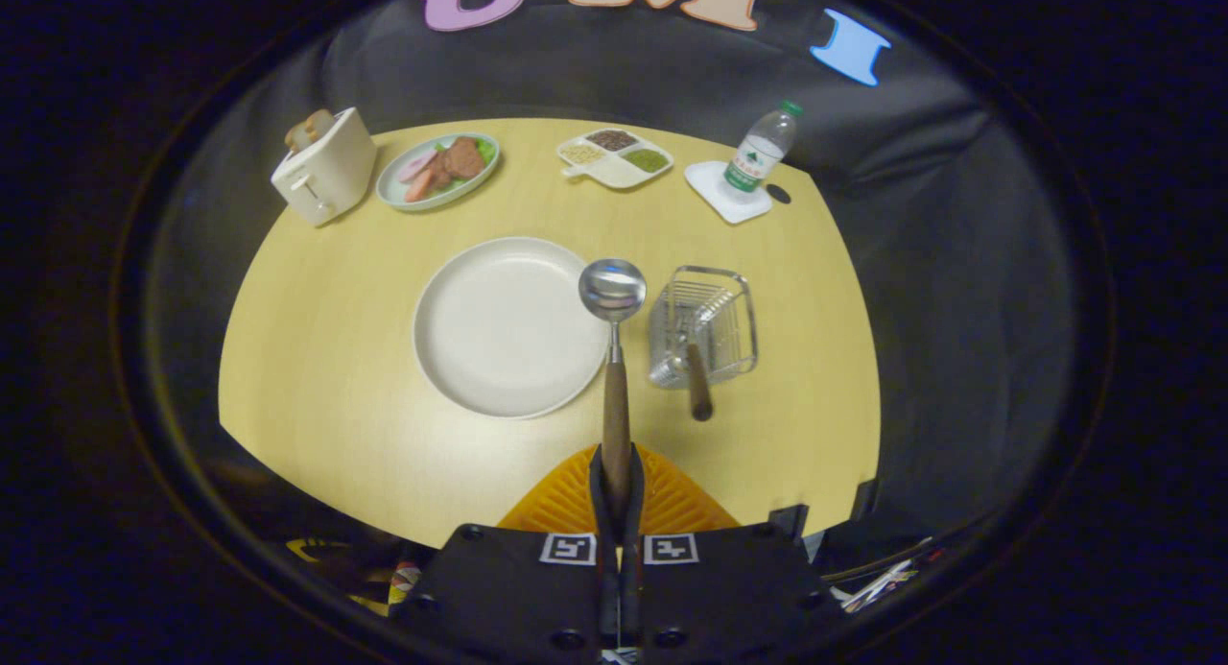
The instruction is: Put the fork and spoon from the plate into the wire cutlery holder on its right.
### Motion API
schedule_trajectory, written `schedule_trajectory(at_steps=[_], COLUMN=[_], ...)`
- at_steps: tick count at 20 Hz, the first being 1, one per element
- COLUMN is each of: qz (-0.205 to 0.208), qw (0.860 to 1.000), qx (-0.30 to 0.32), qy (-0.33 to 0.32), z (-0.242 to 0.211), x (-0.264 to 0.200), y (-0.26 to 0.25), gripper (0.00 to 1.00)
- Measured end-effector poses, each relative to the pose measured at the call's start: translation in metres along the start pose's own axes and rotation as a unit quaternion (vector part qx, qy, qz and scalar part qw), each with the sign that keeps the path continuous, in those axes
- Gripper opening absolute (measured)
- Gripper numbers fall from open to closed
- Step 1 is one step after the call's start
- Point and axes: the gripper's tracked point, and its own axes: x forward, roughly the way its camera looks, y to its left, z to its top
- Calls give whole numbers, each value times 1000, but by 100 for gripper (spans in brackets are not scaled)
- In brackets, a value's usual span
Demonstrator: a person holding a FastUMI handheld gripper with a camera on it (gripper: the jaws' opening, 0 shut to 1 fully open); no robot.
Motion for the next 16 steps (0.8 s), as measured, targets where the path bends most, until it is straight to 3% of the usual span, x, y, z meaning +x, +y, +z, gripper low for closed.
schedule_trajectory(at_steps=[8, 13, 16], qz=[-30, -43, -65], qw=[996, 992, 989], qx=[-34, -53, -77], qy=[77, 105, 107], z=[-5, -5, -6], x=[11, 30, 33], y=[-53, -60, -67], gripper=[5, 5, 15])
